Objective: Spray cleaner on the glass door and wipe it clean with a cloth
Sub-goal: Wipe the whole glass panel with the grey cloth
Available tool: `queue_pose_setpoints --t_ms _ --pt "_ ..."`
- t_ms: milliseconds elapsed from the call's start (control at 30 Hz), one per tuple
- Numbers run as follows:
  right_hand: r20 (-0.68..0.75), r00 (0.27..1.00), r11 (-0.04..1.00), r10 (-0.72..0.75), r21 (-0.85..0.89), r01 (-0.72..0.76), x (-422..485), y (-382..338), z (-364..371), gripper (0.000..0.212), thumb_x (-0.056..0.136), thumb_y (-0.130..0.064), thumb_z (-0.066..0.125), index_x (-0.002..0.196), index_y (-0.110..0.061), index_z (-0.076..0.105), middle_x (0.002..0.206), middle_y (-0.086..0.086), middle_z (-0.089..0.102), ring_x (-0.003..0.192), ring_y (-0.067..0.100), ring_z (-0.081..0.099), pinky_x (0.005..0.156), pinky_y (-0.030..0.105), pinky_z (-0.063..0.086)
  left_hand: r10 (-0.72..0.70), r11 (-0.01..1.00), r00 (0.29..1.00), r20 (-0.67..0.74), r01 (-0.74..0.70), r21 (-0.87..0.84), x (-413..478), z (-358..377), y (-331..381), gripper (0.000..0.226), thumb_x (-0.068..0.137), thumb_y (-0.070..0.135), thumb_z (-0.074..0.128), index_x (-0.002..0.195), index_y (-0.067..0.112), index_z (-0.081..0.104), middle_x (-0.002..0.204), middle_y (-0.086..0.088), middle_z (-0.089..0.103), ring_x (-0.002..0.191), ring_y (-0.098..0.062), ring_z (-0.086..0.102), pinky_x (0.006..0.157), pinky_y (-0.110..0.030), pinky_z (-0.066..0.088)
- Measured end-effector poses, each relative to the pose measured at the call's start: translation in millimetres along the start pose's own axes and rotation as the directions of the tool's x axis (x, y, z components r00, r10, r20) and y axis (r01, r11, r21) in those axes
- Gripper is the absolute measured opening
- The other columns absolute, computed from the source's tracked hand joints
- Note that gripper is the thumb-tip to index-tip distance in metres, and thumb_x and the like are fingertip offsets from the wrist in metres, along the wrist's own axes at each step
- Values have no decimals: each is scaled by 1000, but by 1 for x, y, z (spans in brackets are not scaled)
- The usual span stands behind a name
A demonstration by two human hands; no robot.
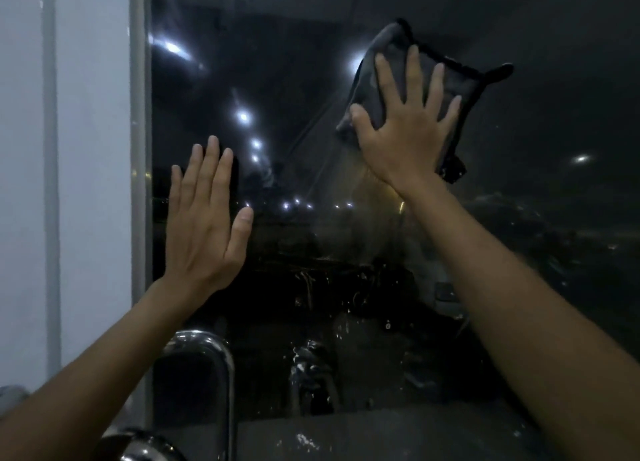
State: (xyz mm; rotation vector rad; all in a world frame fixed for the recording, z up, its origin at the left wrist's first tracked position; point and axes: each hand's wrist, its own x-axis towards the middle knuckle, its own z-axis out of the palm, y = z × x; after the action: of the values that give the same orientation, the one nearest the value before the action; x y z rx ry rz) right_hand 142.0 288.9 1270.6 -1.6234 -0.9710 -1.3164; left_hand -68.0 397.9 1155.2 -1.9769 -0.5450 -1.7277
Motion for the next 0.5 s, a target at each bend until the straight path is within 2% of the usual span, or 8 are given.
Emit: queue_pose_setpoints --t_ms 67,100,167,233,300,333,400,500 --pt "-18 999 999 51 17 -51 -14 -23 7 70 90 -64 31 153 -38 16 164 0 3 149 36 -3 114 65 -1 8 1000 1000 -14 -8 -11 -2 1 0 67 92 34 28 149 0 18 158 -15 15 147 -26 8 120 -41 1" --pt "-42 999 1000 -6 28 7 -32 -36 12 71 89 -64 32 153 -37 20 164 1 7 149 37 0 113 64 0 9 1000 1000 -21 -9 -15 -3 1 0 66 93 34 28 149 0 18 158 -16 15 147 -26 8 120 -41 1" --pt "-51 964 963 -262 42 265 -82 -54 20 71 84 -63 39 149 -36 33 162 4 17 148 39 8 112 64 4 18 1000 999 -34 -19 -22 -2 3 0 66 93 33 27 149 -1 17 157 -16 17 147 -26 10 120 -39 1" --pt "-3 836 835 -549 28 549 -124 -49 24 70 82 -62 45 146 -35 40 160 6 24 147 39 14 112 65 10 18 999 999 -36 -19 -27 -1 3 -1 66 94 34 27 148 -1 17 157 -16 17 147 -26 10 120 -39 3" --pt "13 735 735 -678 11 678 -127 -26 21 69 81 -63 47 144 -35 43 158 7 28 146 37 20 110 63 17 13 1000 999 -30 -13 -27 -2 3 -1 65 94 34 26 148 -1 18 157 -16 17 147 -26 11 120 -41 4" --pt "4 736 736 -677 -12 677 -115 -16 19 70 80 -63 48 143 -36 44 157 6 30 146 35 23 107 60 20 10 1000 1000 -27 -11 -26 -2 3 -1 65 94 35 25 148 -1 18 157 -16 17 147 -27 11 120 -42 5" --pt "-26 824 824 -565 -63 563 -83 -3 15 70 79 -64 47 144 -36 43 158 5 30 146 34 24 105 58 23 12 1000 1000 -21 -12 -26 -3 3 0 65 94 35 25 148 -1 19 157 -16 17 147 -27 11 120 -44 6" --pt "-30 957 958 -287 -26 287 -37 -9 9 69 85 -65 39 148 -38 33 162 2 19 148 35 12 112 63 10 4 1000 1000 -21 -5 -14 -4 3 1 66 93 34 27 148 0 19 157 -16 17 147 -27 11 120 -44 6"
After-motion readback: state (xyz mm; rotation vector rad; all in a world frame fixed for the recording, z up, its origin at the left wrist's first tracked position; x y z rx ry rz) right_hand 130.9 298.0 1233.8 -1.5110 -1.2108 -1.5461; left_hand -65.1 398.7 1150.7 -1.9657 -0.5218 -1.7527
